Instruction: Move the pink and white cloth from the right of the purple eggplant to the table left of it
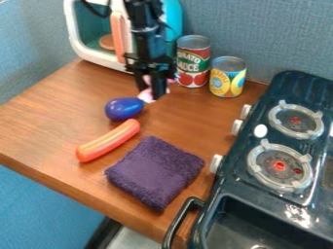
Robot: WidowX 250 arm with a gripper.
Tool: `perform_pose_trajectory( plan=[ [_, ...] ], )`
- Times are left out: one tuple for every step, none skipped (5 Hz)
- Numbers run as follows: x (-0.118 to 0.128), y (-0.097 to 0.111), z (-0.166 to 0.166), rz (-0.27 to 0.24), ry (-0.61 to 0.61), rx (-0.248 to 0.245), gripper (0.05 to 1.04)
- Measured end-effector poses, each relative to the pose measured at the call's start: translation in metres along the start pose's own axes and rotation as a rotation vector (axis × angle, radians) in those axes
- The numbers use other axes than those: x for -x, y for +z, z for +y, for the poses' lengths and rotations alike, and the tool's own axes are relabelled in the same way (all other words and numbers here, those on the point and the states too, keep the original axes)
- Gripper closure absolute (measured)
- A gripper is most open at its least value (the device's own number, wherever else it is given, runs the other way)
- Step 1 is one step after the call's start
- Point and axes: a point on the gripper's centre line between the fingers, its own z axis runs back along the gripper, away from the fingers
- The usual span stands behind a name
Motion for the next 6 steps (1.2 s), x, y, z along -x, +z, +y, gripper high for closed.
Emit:
perform_pose_trajectory(
  plan=[
    [0.017,0.009,0.036,-0.003,0.080,-0.022,0.698],
    [0.037,0.017,0.081,-0.004,0.188,-0.016,0.698],
    [0.048,0.038,0.129,-0.046,0.276,-0.037,0.698],
    [0.042,0.012,0.156,0.018,0.286,-0.065,0.698],
    [0.031,0.002,0.168,0.035,0.281,-0.071,0.698],
    [0.032,-0.020,0.176,0.095,0.288,-0.075,0.698]
  ],
)
